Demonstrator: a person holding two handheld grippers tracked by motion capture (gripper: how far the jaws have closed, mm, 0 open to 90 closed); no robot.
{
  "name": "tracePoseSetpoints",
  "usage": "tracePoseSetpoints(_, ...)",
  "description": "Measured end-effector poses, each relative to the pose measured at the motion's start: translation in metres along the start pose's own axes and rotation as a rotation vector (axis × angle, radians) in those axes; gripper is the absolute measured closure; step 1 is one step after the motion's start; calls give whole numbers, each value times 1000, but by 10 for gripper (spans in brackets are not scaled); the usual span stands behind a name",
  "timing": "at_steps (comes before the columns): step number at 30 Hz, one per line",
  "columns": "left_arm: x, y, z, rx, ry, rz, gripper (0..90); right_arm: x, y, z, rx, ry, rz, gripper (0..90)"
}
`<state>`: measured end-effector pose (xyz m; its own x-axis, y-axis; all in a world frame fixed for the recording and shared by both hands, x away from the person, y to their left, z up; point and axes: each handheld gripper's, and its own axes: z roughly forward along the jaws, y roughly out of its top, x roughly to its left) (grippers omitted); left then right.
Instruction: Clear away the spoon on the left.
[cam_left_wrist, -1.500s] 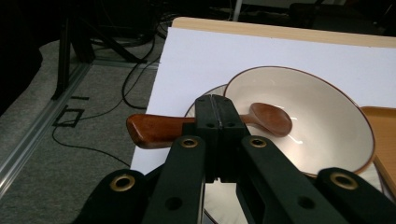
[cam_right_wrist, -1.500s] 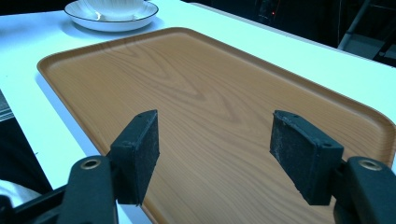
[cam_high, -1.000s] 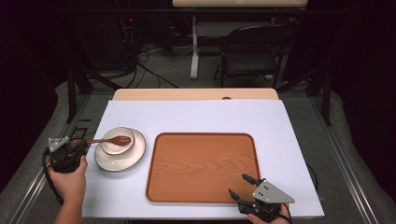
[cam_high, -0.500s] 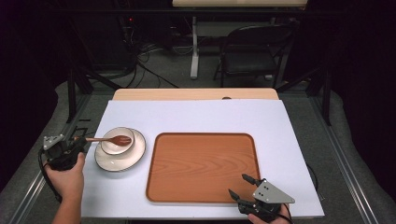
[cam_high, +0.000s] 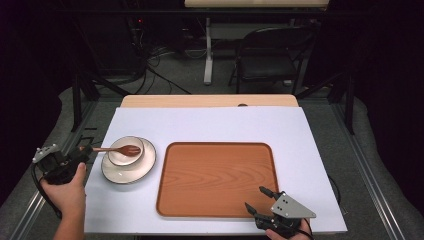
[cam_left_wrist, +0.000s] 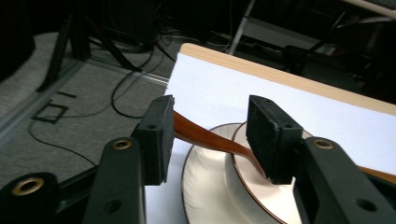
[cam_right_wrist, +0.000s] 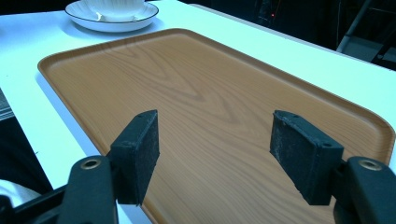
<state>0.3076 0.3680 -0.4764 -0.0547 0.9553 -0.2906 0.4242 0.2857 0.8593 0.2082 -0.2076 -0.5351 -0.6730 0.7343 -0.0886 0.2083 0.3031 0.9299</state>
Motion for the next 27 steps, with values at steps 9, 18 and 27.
tracePoseSetpoints(9,8,-8,1,9,22,-21,452,0,0,0,2,2,2,327)
tracePoseSetpoints(18,17,-19,14,29,4,-73,418,1,0,1,4,5,0,327)
tracePoseSetpoints(27,17,-20,36,47,-26,-140,418,1,0,1,5,6,3,327)
